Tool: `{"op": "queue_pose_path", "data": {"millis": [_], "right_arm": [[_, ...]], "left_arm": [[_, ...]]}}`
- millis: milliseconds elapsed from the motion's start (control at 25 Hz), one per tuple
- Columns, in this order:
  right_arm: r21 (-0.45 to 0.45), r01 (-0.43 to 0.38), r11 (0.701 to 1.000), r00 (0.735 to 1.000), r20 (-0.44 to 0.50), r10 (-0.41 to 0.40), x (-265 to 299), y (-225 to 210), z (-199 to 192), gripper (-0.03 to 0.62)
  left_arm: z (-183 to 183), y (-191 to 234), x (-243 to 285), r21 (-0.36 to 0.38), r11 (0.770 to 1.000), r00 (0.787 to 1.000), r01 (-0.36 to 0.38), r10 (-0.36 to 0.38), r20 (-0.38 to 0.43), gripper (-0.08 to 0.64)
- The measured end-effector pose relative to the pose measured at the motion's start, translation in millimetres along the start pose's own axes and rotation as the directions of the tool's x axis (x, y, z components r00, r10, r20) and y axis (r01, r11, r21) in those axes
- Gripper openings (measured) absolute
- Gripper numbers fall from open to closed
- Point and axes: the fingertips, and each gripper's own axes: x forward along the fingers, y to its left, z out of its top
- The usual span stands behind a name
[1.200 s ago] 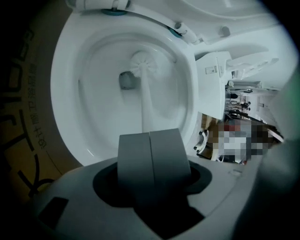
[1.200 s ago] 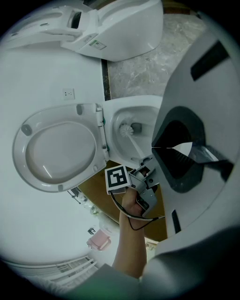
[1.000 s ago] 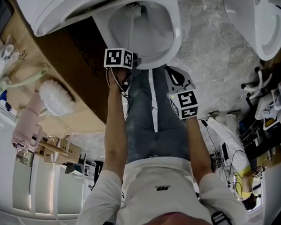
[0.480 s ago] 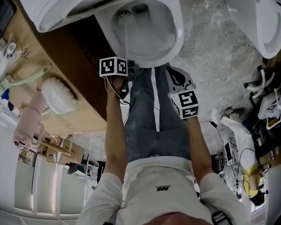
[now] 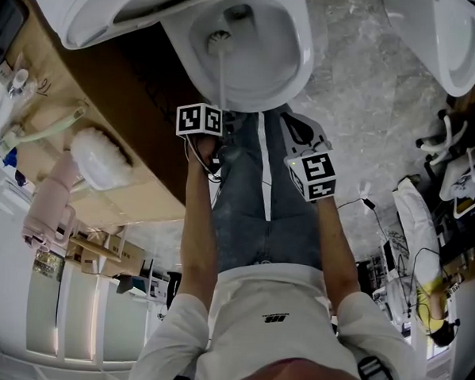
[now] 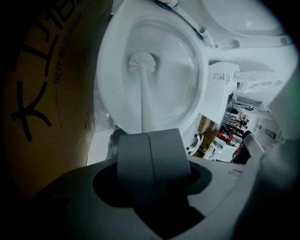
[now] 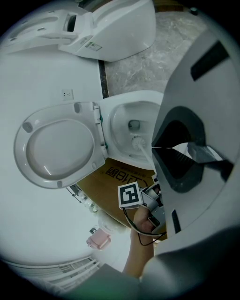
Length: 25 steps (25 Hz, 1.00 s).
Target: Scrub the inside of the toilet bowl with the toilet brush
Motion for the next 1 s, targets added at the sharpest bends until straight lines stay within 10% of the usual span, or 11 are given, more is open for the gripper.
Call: {"op": "queue_pose_path", "data": {"millis": [1000], "right_arm": [[-0.006, -0.007, 1.000, 1.000, -0.011, 0.007, -0.6, 2.8, -13.5, -0.005]], "left_arm": [[-66.6, -17.2, 42.8, 0.049, 0.998, 0.985, 0.027, -0.018, -0.173, 0.252]]}}
